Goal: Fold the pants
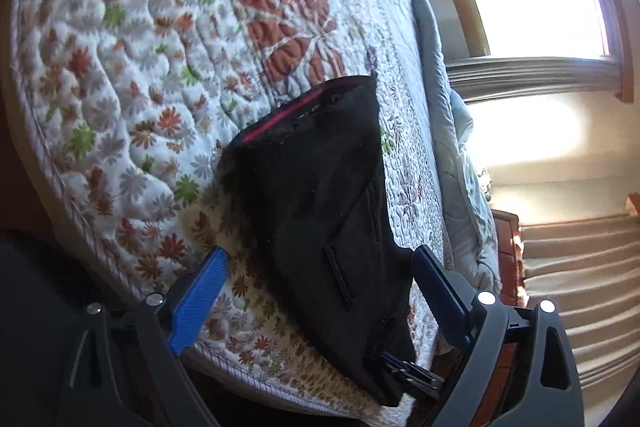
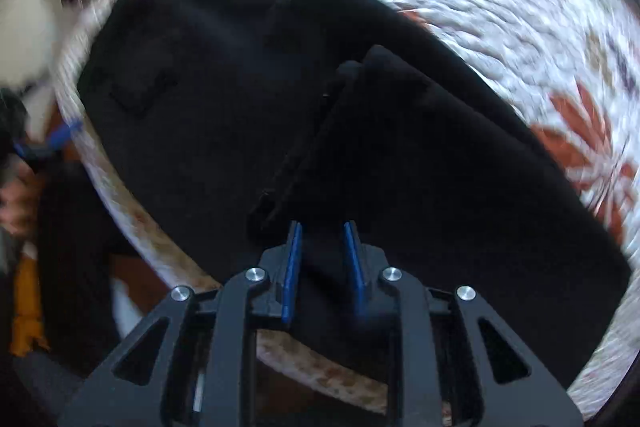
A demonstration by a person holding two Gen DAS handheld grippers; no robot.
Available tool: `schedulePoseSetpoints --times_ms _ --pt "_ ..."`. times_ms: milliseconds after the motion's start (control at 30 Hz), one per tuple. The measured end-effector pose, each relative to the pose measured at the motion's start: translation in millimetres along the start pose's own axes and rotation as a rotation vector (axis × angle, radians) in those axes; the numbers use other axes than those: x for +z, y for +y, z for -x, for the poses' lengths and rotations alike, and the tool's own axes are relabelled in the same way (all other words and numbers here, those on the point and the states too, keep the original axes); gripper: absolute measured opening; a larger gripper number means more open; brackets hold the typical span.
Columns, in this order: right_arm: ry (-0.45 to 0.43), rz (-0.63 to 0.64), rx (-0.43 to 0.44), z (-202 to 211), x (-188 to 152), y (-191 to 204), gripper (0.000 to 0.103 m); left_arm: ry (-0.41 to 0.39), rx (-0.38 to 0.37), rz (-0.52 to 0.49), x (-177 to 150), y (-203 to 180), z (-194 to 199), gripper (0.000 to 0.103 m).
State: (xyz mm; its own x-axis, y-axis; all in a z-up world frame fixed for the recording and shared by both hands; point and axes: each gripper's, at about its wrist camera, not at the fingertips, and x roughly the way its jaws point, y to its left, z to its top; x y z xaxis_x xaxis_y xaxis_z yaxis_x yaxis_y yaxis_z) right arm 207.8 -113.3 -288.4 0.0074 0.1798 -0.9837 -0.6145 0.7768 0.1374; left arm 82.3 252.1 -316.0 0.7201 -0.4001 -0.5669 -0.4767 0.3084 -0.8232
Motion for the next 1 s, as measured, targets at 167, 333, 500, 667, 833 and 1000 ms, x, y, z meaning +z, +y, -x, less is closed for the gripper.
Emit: schedulePoseSetpoints --times_ms 167,333,500,667,833,1000 --pt "0.02 0.097 0.096 37.6 58.4 25.3 0.04 -0.028 0.003 0.039 6.5 1.1 -12.7 0.094" --pt "0.101 0.381 0.179 61.4 147.0 96.7 0.076 -0.053 0.013 0.032 8.2 -1.7 -24.4 0.094" --pt "0.239 0.594 0.182 33.5 244.3 162.0 0.087 -0.055 -0.014 0.006 6.0 -7.2 -32.1 0.094" --pt "0.36 0.753 0.223 -26.8 296.8 232.9 0.088 -0.046 -0.006 0.008 4.9 -2.1 -42.7 0.09" --pt "0.47 0.848 0.249 -79.9 299.1 262.6 0.088 -0.027 -0.072 0.061 10.6 9.9 -38.9 0.089" --pt "0.557 0.818 0.328 -102.9 301.5 265.6 0.054 -0.028 -0.074 0.021 7.8 10.3 -40.7 0.086"
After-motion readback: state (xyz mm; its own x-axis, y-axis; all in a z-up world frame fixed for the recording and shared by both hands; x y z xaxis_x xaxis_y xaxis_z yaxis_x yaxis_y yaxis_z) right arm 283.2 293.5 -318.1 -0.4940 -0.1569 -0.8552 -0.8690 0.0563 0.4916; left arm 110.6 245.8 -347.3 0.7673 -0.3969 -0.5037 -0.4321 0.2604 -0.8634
